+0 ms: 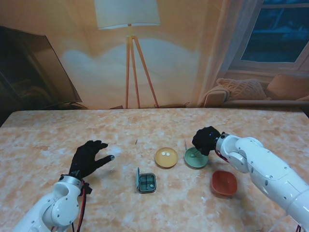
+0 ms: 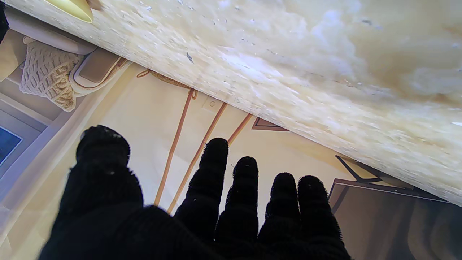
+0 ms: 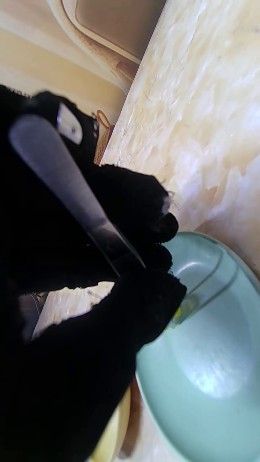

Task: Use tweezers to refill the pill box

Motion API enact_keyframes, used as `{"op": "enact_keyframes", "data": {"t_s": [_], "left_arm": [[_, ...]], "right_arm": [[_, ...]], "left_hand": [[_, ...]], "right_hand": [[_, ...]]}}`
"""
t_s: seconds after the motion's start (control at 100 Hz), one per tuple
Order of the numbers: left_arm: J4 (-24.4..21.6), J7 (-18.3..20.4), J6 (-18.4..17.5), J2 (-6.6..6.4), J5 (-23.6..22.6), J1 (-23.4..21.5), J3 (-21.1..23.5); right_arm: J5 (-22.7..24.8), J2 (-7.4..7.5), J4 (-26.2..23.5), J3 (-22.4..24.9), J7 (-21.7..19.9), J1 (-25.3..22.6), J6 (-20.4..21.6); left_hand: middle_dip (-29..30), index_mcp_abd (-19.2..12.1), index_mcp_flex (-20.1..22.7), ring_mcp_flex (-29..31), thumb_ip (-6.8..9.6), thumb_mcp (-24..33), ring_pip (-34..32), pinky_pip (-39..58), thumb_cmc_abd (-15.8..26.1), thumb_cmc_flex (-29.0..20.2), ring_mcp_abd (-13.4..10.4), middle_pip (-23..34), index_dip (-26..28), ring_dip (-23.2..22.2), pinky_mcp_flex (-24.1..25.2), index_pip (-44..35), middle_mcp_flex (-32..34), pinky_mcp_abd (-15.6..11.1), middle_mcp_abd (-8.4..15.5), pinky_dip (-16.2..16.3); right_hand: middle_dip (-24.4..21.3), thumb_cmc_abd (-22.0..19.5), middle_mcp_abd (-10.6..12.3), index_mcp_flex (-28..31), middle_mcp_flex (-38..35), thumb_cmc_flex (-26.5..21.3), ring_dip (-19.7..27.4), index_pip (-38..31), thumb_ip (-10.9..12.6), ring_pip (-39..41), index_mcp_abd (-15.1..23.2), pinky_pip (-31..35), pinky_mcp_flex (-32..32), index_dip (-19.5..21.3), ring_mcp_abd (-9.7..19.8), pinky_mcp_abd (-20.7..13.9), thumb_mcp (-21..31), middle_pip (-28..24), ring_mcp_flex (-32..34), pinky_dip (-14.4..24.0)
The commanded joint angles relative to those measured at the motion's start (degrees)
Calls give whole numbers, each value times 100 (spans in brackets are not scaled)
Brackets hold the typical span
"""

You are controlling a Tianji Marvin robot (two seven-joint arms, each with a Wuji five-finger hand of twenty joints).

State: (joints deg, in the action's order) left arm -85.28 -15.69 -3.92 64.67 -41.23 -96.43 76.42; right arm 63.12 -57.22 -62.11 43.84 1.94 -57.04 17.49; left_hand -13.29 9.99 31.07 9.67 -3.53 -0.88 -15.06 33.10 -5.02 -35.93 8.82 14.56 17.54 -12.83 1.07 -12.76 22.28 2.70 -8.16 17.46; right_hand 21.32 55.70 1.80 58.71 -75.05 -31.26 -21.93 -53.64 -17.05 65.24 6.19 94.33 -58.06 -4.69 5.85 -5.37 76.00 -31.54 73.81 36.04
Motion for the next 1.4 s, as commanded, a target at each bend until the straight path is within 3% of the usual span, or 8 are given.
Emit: {"op": "enact_keyframes", "data": {"t_s": [0.0, 0.3, 0.66, 0.93, 1.39], "left_arm": [[-61, 93, 11, -4, -16, -16, 27], [-107, 150, 31, -17, -48, -11, 66], [-222, 266, 81, -39, -113, -19, 144], [-268, 284, 97, -44, -142, -41, 186], [-432, 401, 156, -67, -214, -136, 280]], "right_arm": [[1, -23, -58, 4, -75, -103, 3], [-201, -115, -280, 426, 34, -457, -127], [-529, -258, -642, 597, 263, -722, -104], [-744, -359, -865, 608, 489, -868, -52], [-1336, -489, -1183, 463, 488, -1186, 248]], "left_hand": [[33, -83, 43, -3, 99, -76, 94, -19, 152, -10, -137, -42, -48, 48, 62, -84, -45, -268, 160, -46], [41, -90, 6, -5, 99, -77, 107, -17, 153, -5, -133, -60, -49, 53, 66, -69, -61, -262, 142, -47], [47, -98, 3, 10, 99, -78, 112, -4, 148, -9, -118, -69, -47, 55, 67, -58, -55, -255, 136, -41], [49, -98, -2, 24, 99, -79, 114, 7, 137, -7, -118, -73, -46, 56, 67, -49, -55, -250, 132, -36], [58, -94, -10, 26, 97, -80, 128, 22, 128, 9, -111, -88, -48, 63, 68, -27, -58, -247, 131, -30]], "right_hand": [[358, 84, -728, 621, -565, -390, -150, -931, 384, 414, 615, 377, -340, 197, -282, -1587, 844, -222, 197, 100], [373, 205, -762, 667, -614, -412, -170, -930, 382, 511, 553, 437, -378, 203, -340, -1524, 945, -203, 190, 95], [377, 309, -808, 678, -657, -423, -201, -939, 368, 637, 493, 502, -451, 190, -375, -1499, 1034, -214, 184, 61], [363, 290, -810, 666, -656, -427, -196, -931, 364, 642, 481, 505, -472, 183, -362, -1500, 1013, -203, 181, 30], [317, 230, -843, 619, -618, -454, -183, -880, 329, 622, 394, 519, -492, 142, -415, -1485, 955, -153, 174, -15]]}}
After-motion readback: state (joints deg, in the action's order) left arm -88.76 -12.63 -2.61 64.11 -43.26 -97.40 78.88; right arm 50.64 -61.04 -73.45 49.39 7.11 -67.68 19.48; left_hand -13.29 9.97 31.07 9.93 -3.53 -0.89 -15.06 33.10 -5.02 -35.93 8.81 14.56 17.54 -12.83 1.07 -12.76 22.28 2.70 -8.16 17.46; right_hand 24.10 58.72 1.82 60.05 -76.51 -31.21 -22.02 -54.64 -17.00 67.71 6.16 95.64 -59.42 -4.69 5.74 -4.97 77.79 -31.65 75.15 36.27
